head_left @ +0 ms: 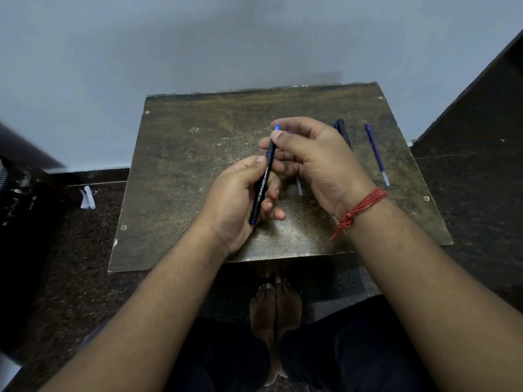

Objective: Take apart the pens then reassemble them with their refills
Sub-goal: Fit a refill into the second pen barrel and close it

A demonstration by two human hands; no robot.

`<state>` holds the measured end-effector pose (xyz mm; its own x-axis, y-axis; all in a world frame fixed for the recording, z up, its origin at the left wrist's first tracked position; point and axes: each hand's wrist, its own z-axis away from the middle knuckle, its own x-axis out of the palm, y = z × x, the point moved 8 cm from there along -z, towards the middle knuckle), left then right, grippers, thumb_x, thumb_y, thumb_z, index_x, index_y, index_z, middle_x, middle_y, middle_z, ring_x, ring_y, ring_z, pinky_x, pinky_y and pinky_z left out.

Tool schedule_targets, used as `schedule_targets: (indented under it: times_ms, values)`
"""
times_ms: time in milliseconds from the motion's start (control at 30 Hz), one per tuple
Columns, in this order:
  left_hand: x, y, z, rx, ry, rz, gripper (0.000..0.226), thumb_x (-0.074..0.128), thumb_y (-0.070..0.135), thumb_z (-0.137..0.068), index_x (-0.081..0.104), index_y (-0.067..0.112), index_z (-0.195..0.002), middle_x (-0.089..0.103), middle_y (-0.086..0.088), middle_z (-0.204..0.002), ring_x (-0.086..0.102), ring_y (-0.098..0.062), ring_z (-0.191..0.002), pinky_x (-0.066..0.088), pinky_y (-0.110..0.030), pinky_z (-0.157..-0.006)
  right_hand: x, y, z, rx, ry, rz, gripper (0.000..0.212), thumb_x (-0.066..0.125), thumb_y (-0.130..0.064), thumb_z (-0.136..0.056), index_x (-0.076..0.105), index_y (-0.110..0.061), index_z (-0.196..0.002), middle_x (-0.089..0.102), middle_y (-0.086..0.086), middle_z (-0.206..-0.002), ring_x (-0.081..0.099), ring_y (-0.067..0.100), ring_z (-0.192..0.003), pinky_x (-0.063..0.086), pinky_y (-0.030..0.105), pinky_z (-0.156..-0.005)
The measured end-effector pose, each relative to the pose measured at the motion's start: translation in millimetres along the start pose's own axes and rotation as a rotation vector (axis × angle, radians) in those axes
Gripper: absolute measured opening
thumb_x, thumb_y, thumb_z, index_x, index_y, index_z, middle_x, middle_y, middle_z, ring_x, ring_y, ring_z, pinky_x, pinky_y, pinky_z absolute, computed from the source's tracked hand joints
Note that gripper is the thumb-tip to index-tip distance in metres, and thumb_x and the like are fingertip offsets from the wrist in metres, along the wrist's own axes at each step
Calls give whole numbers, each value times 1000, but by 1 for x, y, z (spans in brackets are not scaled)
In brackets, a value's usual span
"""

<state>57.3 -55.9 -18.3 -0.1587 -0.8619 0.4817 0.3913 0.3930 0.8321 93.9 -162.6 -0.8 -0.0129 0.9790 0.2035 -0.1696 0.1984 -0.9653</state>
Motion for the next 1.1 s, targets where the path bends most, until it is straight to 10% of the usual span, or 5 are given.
schedule_targets:
  times_ms: [133,467,1100]
  values:
    - [0,1,0,0,-6,-3,26,37,18,-104,58,6,-93,48,-5,-56,36,-12,-41,44,-25,-41,-1,3,-2,-40,28,120,17,75,-18,-88,61,-10,-95,63,7,-70,59,20,-50,45,25,-49]
    - [1,0,1,1,-7,-9,25,38,18,-104,57,6,-94,47,-5,-56,36,-12,-41,44,-25,-42,-5,2,0,-5,52,102,12,72,-20,-90,67,-12,-98,71,6,-86,66,14,-70,54,36,-73]
    - [3,1,2,-2,-11,-33,29,37,19,-104,60,6,-92,46,-6,-56,35,-13,-42,45,-26,-41,2,-3,4,-35,51,10,24,69,0,-88,56,-6,-107,69,5,-78,62,28,-72,52,32,-60]
